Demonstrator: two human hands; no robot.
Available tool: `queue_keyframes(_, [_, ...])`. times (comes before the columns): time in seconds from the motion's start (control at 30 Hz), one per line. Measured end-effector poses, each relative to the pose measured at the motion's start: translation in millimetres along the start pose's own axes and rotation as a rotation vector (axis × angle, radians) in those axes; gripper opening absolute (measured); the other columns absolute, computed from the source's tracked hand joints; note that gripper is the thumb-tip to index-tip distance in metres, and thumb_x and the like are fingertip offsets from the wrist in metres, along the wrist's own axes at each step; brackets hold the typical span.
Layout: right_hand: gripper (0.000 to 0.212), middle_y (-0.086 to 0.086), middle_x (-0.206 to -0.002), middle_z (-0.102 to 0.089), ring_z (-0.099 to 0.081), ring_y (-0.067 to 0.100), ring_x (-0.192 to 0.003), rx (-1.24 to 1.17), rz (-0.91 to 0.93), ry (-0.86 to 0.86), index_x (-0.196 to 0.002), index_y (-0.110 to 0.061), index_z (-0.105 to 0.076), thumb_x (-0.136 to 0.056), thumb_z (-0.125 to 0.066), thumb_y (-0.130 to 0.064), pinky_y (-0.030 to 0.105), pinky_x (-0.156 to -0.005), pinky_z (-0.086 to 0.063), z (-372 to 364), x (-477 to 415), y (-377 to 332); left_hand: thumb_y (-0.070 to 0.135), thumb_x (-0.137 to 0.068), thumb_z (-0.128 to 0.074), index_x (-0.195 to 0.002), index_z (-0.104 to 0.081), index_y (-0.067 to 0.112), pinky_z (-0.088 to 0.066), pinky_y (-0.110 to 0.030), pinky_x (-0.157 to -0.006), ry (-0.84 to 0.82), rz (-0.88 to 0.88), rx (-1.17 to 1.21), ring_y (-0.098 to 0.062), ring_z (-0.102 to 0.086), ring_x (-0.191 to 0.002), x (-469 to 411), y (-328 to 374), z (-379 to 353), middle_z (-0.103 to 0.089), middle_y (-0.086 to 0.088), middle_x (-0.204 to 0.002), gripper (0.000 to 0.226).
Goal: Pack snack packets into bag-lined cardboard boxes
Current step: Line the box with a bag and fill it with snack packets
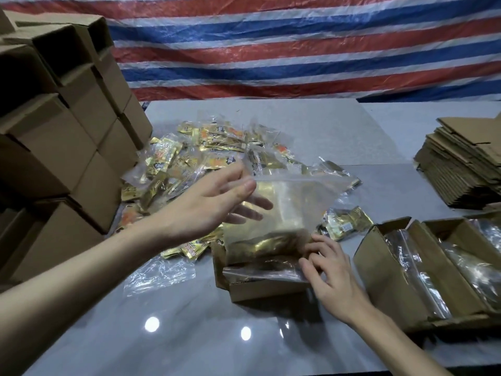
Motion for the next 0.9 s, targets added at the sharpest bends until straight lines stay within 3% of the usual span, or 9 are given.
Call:
queue_keyframes(0.1, [0.045, -0.013, -0.109, -0.066, -0.043, 0.012, -0.130, 0.030, -0.022, -0.013, -0.063, -0.014, -0.061, -0.089, -0.048, -0.049, 0.047, -0.106, -0.036, -1.7, -0.5, 0.9, 0.043, -0.100, -0.047, -0.093, -0.051, 0.012, -0.053, -0.053, -0.098, 0.013, -0.028, -0.104, -0.017, -0.072, -0.105, -2.5, -6.1, -2.3, -0.074, 0.000, -0.115, 0.033])
queue_keyframes(0.2, [0.037, -0.017, -0.110, -0.063, -0.040, 0.008, -0.133, 0.019, -0.050, -0.029, -0.072, -0.021, -0.057, -0.088, -0.048, -0.053, 0.045, -0.107, -0.034, -1.2, 0.8, -0.4, 0.033, -0.099, -0.047, -0.102, -0.062, 0.008, -0.053, -0.039, -0.098, 0.012, -0.066, -0.247, -0.010, -0.069, -0.105, -4.8, -10.9, -0.5, -0.074, 0.002, -0.113, 0.030])
queue_keyframes(0.4, [0.048, -0.027, -0.122, -0.055, -0.022, -0.005, -0.143, -0.044, -0.041, -0.081, -0.103, -0.032, -0.060, -0.074, -0.058, -0.070, 0.017, -0.108, -0.019, 3.7, 7.3, -0.4, 0.025, -0.103, -0.048, -0.121, -0.069, 0.017, -0.042, -0.008, -0.084, -0.016, -0.033, -0.508, 0.002, -0.061, -0.099, -8.8, -38.4, -4.9, -0.071, 0.005, -0.110, 0.029])
queue_keyframes(0.47, [0.039, -0.029, -0.117, -0.059, -0.027, -0.006, -0.139, -0.027, -0.029, -0.059, -0.100, -0.033, -0.065, -0.077, -0.065, -0.064, 0.020, -0.110, -0.021, 3.5, 5.7, -1.0, 0.021, -0.105, -0.050, -0.121, -0.070, 0.018, -0.044, -0.017, -0.087, -0.068, 0.047, -0.643, -0.007, -0.060, -0.100, -10.4, -57.7, -9.7, -0.070, 0.003, -0.110, 0.026])
queue_keyframes(0.53, [0.016, -0.028, -0.107, -0.063, -0.040, 0.003, -0.132, -0.041, -0.064, 0.008, -0.091, -0.030, -0.071, -0.084, -0.076, -0.044, 0.037, -0.111, -0.030, 2.2, 2.9, -2.2, 0.020, -0.105, -0.049, -0.118, -0.069, 0.016, -0.047, -0.028, -0.090, -0.128, 0.138, -0.683, -0.015, -0.062, -0.100, -10.6, -76.3, -15.7, -0.070, 0.000, -0.109, 0.024])
queue_keyframes(0.6, [0.005, -0.024, -0.106, -0.062, -0.047, 0.011, -0.126, -0.073, -0.117, 0.044, -0.083, -0.028, -0.074, -0.086, -0.078, -0.028, 0.047, -0.109, -0.035, 1.0, 0.4, -3.8, 0.021, -0.105, -0.049, -0.116, -0.068, 0.016, -0.047, -0.030, -0.087, -0.151, 0.185, -0.705, -0.015, -0.061, -0.096, -10.5, -87.9, -21.0, -0.069, 0.002, -0.106, 0.023])
queue_keyframes(0.7, [0.014, -0.014, -0.123, -0.057, -0.048, 0.012, -0.127, -0.099, -0.094, 0.094, -0.081, -0.036, -0.075, -0.083, -0.080, -0.024, 0.048, -0.109, -0.036, 2.8, -2.4, -7.2, 0.026, -0.105, -0.049, -0.106, -0.067, 0.015, -0.044, -0.030, -0.077, -0.160, 0.187, -0.704, -0.014, -0.056, -0.084, -10.1, -93.1, -25.7, -0.066, 0.003, -0.093, 0.021])
queue_keyframes(0.8, [0.017, -0.014, -0.136, -0.057, -0.041, 0.011, -0.139, -0.168, -0.063, 0.113, -0.081, -0.038, -0.075, -0.082, -0.081, -0.022, 0.047, -0.116, -0.029, 5.6, -7.7, -10.0, 0.048, -0.098, -0.058, -0.095, -0.063, 0.023, -0.048, -0.030, -0.073, -0.162, 0.189, -0.569, -0.012, -0.060, -0.078, -8.0, -91.3, -27.4, -0.066, 0.008, -0.086, 0.025])
queue_keyframes(0.9, [0.020, -0.022, -0.108, -0.069, -0.049, 0.013, -0.133, -0.219, -0.026, 0.139, -0.083, -0.045, -0.070, -0.082, -0.078, -0.026, 0.048, -0.115, -0.033, 5.5, -12.5, -12.1, 0.054, -0.082, -0.076, -0.085, -0.051, 0.030, -0.046, -0.032, -0.069, -0.203, 0.217, -0.629, -0.014, -0.055, -0.075, -7.4, -92.6, -28.1, -0.058, 0.009, -0.081, 0.035])
Point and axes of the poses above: each hand's wrist, its own x-axis away from the middle knuckle, its own z-axis out of the back of the hand, y = z × x, the point moved 3 cm from there along -x, towards the middle knuckle
